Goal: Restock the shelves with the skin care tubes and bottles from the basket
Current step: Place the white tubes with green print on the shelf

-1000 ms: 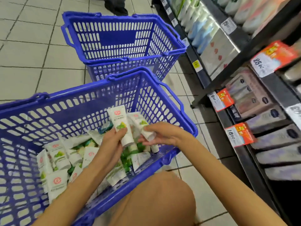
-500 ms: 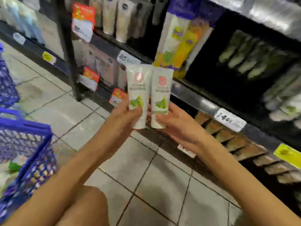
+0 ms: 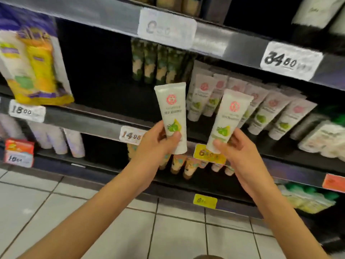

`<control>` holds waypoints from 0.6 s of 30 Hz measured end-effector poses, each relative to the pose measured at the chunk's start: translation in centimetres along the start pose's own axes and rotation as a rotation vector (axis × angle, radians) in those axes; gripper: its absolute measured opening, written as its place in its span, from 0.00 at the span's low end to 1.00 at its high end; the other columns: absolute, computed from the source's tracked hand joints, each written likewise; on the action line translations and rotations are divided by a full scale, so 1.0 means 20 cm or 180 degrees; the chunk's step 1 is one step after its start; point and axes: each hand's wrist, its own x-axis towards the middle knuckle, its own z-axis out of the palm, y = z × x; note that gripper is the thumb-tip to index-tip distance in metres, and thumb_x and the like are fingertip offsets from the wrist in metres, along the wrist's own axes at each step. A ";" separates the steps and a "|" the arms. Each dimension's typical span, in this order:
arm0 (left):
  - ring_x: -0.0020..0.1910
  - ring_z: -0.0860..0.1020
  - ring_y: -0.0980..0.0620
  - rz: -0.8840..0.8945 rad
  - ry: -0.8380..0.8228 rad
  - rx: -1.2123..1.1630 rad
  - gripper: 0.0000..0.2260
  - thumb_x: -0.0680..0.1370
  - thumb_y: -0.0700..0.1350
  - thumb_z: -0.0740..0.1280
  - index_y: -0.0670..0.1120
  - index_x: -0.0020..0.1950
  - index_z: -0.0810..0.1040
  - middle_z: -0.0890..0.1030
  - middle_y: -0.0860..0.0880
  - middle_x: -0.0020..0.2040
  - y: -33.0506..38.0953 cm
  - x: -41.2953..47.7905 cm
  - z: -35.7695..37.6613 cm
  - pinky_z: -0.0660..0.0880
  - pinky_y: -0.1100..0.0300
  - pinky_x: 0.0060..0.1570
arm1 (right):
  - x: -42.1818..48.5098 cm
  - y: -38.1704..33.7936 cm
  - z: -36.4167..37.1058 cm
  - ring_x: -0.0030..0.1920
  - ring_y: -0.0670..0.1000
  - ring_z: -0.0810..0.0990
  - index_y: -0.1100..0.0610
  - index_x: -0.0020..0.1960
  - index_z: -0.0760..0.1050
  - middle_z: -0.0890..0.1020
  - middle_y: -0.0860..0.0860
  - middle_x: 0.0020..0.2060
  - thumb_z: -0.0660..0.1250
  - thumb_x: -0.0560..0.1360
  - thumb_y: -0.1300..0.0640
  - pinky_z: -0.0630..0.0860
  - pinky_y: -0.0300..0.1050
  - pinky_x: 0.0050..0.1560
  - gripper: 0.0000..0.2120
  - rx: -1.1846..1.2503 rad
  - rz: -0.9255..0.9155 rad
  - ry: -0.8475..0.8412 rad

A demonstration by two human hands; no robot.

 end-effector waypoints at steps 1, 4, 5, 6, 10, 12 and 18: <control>0.49 0.78 0.65 -0.0034 0.0032 0.0019 0.11 0.78 0.45 0.63 0.57 0.58 0.73 0.80 0.59 0.54 0.00 0.00 0.02 0.73 0.72 0.39 | 0.05 0.01 -0.05 0.43 0.44 0.82 0.54 0.58 0.75 0.84 0.49 0.49 0.70 0.71 0.60 0.75 0.33 0.31 0.16 -0.0157 -0.0156 0.0300; 0.48 0.78 0.69 -0.0029 0.0058 -0.0007 0.11 0.77 0.45 0.63 0.59 0.55 0.73 0.79 0.61 0.52 0.01 0.00 0.02 0.73 0.75 0.36 | 0.23 0.04 -0.14 0.50 0.43 0.80 0.56 0.58 0.74 0.81 0.47 0.50 0.71 0.71 0.62 0.75 0.35 0.49 0.17 -0.0766 -0.0434 0.0677; 0.46 0.77 0.71 -0.0014 0.0068 0.0027 0.10 0.77 0.45 0.63 0.60 0.54 0.72 0.79 0.62 0.50 0.01 0.01 0.02 0.72 0.77 0.35 | 0.29 0.05 -0.14 0.52 0.45 0.79 0.56 0.58 0.74 0.80 0.47 0.50 0.71 0.71 0.62 0.74 0.39 0.52 0.17 -0.0947 -0.0414 0.0688; 0.45 0.77 0.73 -0.0010 0.0091 0.0076 0.10 0.77 0.45 0.63 0.61 0.52 0.72 0.79 0.63 0.49 0.01 0.01 0.02 0.72 0.78 0.34 | 0.35 0.07 -0.13 0.52 0.47 0.78 0.55 0.58 0.74 0.79 0.47 0.50 0.72 0.70 0.63 0.74 0.41 0.53 0.18 -0.1036 -0.0358 0.0687; 0.45 0.77 0.71 -0.0055 0.0239 0.0168 0.10 0.76 0.46 0.64 0.63 0.50 0.71 0.78 0.64 0.49 0.00 0.02 0.03 0.72 0.79 0.33 | 0.50 0.12 -0.07 0.49 0.46 0.76 0.56 0.59 0.74 0.80 0.50 0.52 0.73 0.69 0.59 0.70 0.39 0.50 0.20 -0.1350 -0.0302 0.0693; 0.48 0.77 0.67 -0.0092 0.0268 0.0140 0.11 0.76 0.46 0.64 0.62 0.53 0.71 0.78 0.63 0.51 -0.01 0.02 0.04 0.72 0.78 0.33 | 0.54 0.13 -0.04 0.50 0.48 0.77 0.58 0.60 0.74 0.80 0.52 0.54 0.73 0.69 0.58 0.69 0.38 0.50 0.21 -0.1454 -0.0364 0.0719; 0.53 0.76 0.61 -0.0253 0.0254 0.0111 0.12 0.76 0.45 0.65 0.57 0.57 0.71 0.78 0.60 0.52 -0.03 0.03 0.08 0.76 0.66 0.46 | 0.47 0.08 -0.02 0.55 0.47 0.76 0.59 0.63 0.72 0.79 0.54 0.58 0.71 0.72 0.57 0.68 0.35 0.52 0.21 -0.1423 -0.0258 0.0807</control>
